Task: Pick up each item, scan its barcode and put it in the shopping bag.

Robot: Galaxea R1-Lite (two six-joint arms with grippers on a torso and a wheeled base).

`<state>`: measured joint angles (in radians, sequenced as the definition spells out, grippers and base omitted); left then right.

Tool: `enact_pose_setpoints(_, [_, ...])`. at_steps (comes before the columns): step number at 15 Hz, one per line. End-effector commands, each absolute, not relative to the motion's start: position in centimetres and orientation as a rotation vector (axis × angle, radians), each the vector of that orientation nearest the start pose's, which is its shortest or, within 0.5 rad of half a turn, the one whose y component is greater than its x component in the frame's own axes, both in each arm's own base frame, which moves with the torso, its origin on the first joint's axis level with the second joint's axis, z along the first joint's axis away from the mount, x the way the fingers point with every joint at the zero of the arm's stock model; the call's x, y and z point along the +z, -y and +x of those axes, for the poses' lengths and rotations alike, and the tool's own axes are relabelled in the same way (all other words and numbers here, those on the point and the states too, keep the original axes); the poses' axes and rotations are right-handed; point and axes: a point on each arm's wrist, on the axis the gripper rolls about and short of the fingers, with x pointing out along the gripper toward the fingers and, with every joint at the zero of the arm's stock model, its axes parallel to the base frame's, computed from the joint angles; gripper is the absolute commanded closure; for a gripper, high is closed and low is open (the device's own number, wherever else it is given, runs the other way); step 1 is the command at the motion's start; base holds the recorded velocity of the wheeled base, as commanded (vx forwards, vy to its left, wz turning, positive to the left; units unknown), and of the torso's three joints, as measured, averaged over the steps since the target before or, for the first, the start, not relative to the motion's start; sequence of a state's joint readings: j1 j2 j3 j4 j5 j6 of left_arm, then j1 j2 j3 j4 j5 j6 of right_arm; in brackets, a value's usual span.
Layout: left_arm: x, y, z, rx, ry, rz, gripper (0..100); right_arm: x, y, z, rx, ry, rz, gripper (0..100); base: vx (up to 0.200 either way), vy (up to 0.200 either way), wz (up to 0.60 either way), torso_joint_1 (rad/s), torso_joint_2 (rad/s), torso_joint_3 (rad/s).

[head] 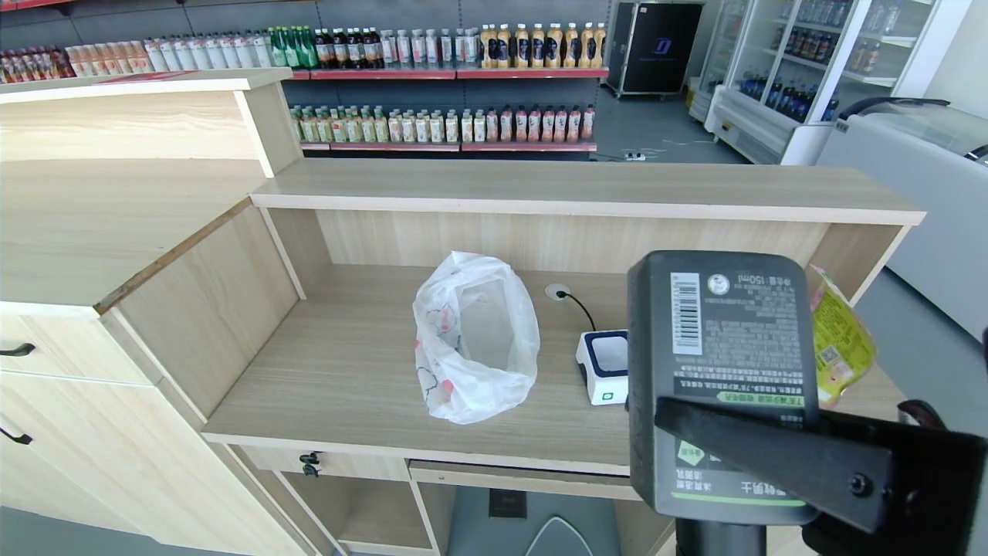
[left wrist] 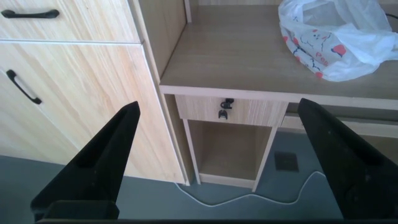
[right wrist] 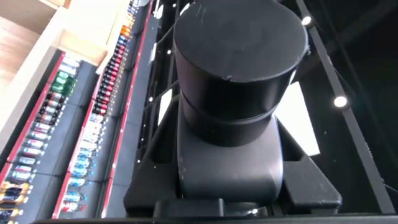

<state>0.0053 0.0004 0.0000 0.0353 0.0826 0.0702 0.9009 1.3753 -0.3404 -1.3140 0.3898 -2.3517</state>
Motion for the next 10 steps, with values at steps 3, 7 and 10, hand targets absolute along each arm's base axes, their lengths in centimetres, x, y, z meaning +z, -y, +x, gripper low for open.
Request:
enact_pose_setpoints(3, [7.2,-0.2,-2.3,0.088,-0.038,0.072,0,20.3,-16.4,11.0,0.337,1.588,-1.857,100,0.000,0.000,0.00,0.000,0.00,0.000])
enact_pose_setpoints(7, [7.2,-0.2,-2.3,0.088,-0.038,0.072,0,20.4,-16.5,11.1,0.338,1.588,-1.850,100,0.000,0.000,0.00,0.000,0.00,0.000])
enact_pose_setpoints(10, [7.2,-0.2,-2.3,0.088,-0.038,0.072,0,21.3,-16.5,11.1,0.325,1.575,-1.804,100,0.000,0.000,0.00,0.000,0.00,0.000])
